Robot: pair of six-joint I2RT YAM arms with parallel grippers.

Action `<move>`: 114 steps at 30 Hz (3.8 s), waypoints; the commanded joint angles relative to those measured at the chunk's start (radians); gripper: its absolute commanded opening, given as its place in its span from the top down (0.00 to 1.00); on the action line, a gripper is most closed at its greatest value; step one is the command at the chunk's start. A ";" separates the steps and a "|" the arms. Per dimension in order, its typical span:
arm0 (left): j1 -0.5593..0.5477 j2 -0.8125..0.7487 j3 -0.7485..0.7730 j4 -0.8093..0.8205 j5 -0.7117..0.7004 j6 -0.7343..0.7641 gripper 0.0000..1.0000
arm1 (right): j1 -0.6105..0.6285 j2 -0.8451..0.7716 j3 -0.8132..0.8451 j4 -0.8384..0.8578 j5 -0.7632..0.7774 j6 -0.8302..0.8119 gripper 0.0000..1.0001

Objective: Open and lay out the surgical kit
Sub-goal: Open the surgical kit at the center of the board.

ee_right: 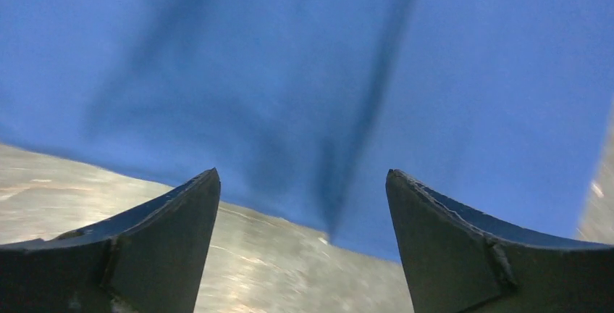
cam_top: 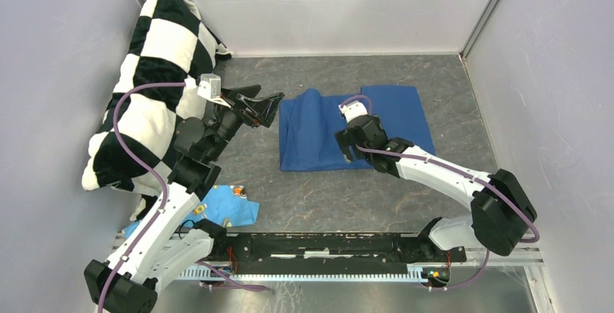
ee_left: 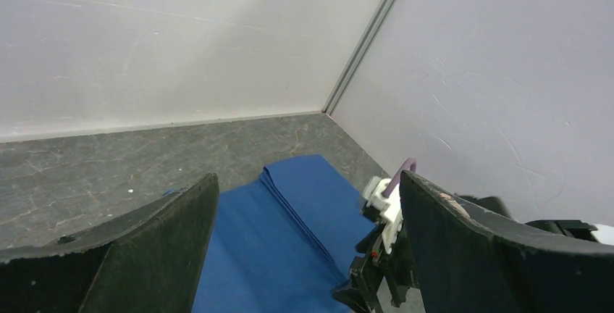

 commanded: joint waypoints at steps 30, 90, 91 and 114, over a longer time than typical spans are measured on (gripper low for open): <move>0.009 0.834 0.304 -0.371 0.292 -0.141 0.32 | 0.075 0.188 -0.065 -0.133 0.494 -0.050 0.26; 0.095 0.841 0.333 -0.499 0.047 -0.068 0.05 | -0.775 -0.045 -0.105 0.029 -0.363 -0.041 0.02; 0.095 0.858 0.344 -0.511 0.047 -0.062 0.06 | -0.774 -0.042 -0.113 0.029 -0.372 -0.041 0.02; 0.112 1.105 0.466 -0.617 -0.057 0.042 0.73 | -0.839 -0.162 -0.345 0.127 -0.274 0.071 0.03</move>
